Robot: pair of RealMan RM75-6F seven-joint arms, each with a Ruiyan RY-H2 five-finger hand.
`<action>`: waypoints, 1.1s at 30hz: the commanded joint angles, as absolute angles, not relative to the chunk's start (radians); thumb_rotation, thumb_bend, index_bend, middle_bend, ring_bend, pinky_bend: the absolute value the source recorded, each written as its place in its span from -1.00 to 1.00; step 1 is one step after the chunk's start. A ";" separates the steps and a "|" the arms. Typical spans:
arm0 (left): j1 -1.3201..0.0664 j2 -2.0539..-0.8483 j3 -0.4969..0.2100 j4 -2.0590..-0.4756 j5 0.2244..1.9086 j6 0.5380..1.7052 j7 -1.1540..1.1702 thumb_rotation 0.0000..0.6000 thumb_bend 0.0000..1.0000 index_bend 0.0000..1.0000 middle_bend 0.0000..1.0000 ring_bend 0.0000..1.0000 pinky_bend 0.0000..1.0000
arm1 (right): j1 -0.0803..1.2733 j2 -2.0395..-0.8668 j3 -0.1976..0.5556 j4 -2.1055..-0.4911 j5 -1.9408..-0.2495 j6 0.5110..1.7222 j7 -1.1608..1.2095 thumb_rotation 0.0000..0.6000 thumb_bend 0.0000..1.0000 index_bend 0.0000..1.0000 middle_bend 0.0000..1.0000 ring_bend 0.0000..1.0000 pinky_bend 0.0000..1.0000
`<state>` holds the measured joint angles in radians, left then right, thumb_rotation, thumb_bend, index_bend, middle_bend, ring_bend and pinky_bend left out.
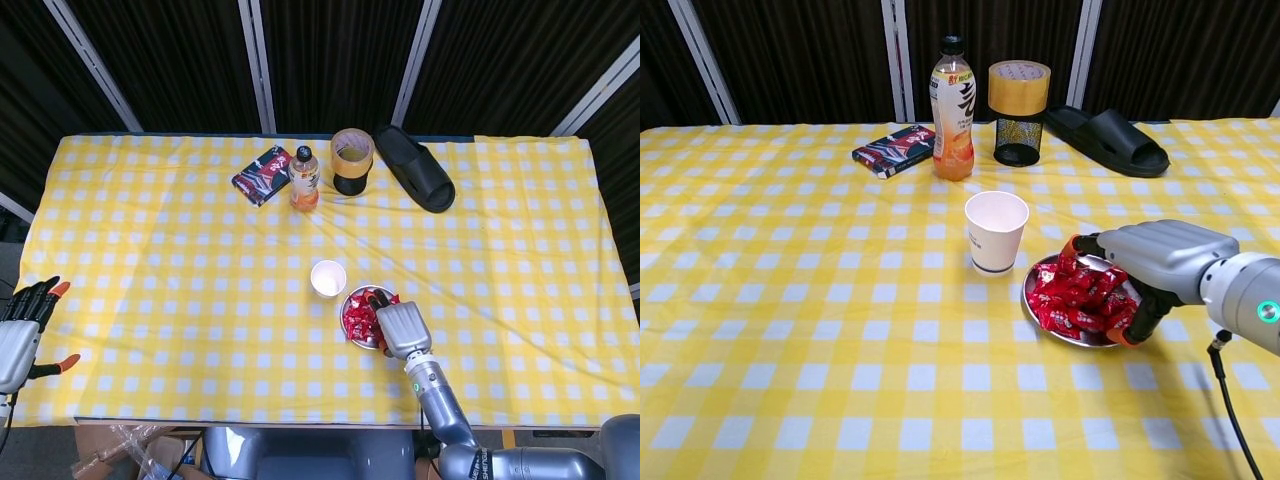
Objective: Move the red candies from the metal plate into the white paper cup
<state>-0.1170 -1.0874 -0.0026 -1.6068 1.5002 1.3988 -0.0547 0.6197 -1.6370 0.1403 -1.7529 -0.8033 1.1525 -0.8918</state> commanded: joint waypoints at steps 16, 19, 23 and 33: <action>-0.119 -1.084 -0.002 -1.611 1.492 1.389 -0.062 1.00 -0.90 -1.00 -1.00 -1.00 -1.00 | 0.662 -1.682 0.128 -1.687 -0.775 1.139 -0.847 1.00 -0.22 -0.22 -0.27 0.46 0.78; -0.120 -1.083 -0.002 -1.611 1.492 1.388 -0.063 1.00 -0.90 -1.00 -1.00 -1.00 -1.00 | 0.664 -1.689 0.124 -1.677 -0.788 1.137 -0.830 1.00 -0.09 -0.07 -0.14 0.50 0.82; -0.120 -1.083 -0.002 -1.612 1.492 1.388 -0.064 1.00 -0.90 -1.00 -1.00 -1.00 -1.00 | 0.667 -1.698 0.125 -1.663 -0.805 1.138 -0.808 1.00 0.04 0.10 -0.05 0.50 0.82; -0.120 -1.082 -0.002 -1.612 1.493 1.388 -0.067 1.00 -0.90 -1.00 -1.00 -1.00 -1.00 | 0.680 -1.693 0.136 -1.675 -0.821 1.155 -0.801 1.00 0.15 0.21 0.02 0.50 0.82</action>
